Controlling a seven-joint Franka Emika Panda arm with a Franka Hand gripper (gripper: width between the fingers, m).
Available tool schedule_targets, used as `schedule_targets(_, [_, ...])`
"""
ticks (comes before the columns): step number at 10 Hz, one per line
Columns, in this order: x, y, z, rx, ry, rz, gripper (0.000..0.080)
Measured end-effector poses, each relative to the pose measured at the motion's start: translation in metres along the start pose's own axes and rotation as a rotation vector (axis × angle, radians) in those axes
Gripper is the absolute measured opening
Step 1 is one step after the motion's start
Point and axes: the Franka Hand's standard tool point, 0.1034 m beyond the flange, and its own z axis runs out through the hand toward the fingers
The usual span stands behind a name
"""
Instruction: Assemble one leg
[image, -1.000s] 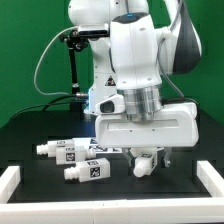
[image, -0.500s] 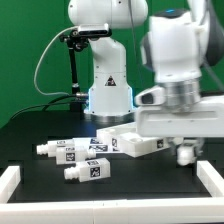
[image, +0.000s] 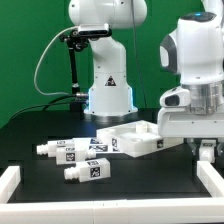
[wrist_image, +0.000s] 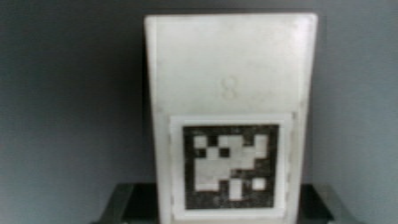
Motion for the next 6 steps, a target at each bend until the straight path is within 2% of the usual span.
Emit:
schedule_targets(2, [0.0072, 0.0084, -0.0013, 0.001, 0.007, -0.035, 0.0284])
schedule_targets(5, [0.0062, 0.0074, -0.0010, 0.001, 0.006, -0.039, 0.0294])
schedule_targets(6, [0.0079, 0.0099, -0.0032, 0.000, 0.005, -0.066, 0.0481])
